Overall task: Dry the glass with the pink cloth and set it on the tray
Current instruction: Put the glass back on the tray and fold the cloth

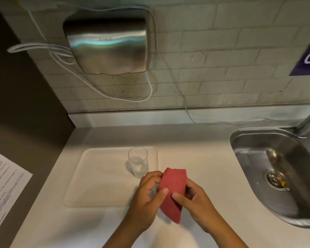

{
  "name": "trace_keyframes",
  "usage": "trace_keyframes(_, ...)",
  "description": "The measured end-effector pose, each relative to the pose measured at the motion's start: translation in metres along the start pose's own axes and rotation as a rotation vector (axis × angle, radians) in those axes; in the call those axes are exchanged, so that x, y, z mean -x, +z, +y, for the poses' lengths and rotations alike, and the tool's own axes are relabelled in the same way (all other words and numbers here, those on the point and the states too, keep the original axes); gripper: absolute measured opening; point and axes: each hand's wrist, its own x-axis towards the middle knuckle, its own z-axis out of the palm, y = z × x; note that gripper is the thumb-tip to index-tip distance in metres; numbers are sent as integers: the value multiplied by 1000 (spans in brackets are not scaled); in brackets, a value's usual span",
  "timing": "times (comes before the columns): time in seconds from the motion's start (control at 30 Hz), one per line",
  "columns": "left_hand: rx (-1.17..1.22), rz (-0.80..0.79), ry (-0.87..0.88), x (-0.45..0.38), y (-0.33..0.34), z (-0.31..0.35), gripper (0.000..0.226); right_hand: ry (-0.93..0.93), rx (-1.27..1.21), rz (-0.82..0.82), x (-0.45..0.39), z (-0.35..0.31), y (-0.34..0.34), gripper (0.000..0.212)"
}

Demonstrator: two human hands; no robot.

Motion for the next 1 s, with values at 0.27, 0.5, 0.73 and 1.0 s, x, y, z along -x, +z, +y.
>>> trace_keyframes(0.27,-14,37,-57,6,17,-23,15,-67,361,75,7,10,-2,18)
trace_keyframes(0.5,-157,-19,-317,-42,37,-46,17,137,406,116,-45,33,-20,12)
trace_keyframes(0.73,-467,-25,-462,-104,51,-56,21,252,659,90,-111,48,-34,27)
trace_keyframes(1.0,-946,-10,-360,-113,56,-67,16,274,1029,191,-119,58,-23,27)
